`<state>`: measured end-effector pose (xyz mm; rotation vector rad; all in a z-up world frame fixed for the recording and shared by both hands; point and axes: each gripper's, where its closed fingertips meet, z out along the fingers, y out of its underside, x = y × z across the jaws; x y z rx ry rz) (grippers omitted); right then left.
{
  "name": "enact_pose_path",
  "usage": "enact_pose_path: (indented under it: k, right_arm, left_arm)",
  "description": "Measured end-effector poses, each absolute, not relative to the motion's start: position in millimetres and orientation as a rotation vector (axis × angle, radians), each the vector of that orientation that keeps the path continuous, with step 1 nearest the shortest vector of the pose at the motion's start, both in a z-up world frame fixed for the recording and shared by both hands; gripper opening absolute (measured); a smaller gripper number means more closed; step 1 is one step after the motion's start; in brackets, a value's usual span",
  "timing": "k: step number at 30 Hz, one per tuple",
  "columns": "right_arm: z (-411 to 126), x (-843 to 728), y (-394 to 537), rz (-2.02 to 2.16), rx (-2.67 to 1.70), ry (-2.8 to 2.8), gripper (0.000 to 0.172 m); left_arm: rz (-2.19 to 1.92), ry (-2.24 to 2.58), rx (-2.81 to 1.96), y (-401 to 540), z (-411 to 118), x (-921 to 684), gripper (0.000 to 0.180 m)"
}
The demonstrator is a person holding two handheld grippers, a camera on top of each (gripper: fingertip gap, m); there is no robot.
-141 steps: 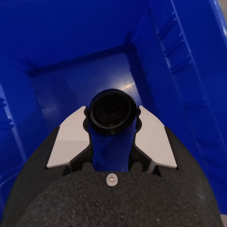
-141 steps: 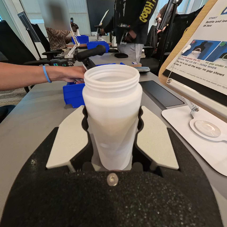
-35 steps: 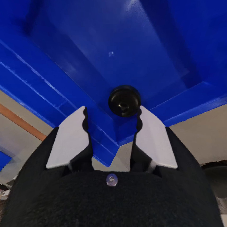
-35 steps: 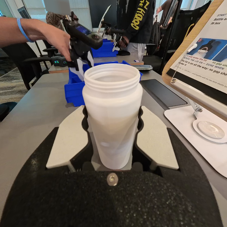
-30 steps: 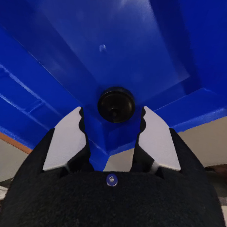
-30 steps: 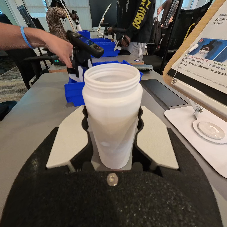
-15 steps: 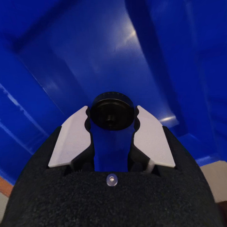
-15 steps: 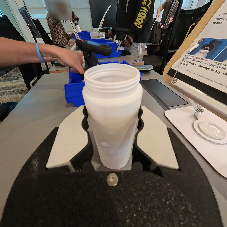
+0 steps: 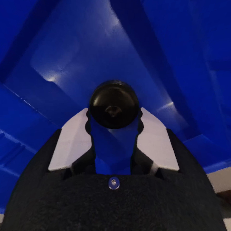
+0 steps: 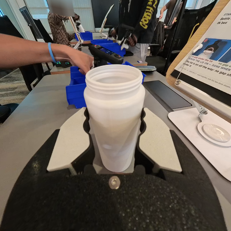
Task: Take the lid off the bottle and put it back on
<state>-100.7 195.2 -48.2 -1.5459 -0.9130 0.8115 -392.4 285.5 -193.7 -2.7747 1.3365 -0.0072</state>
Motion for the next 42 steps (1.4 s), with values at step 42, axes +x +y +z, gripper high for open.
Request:
enact_pose_path:
  k: [42]
  right_arm:
    - [-49, -102, 196, 0.789, -1.573, -0.922, 0.079]
  left_arm:
    - [-0.102, 1.806, -2.486, 186, -4, -99, 0.071]
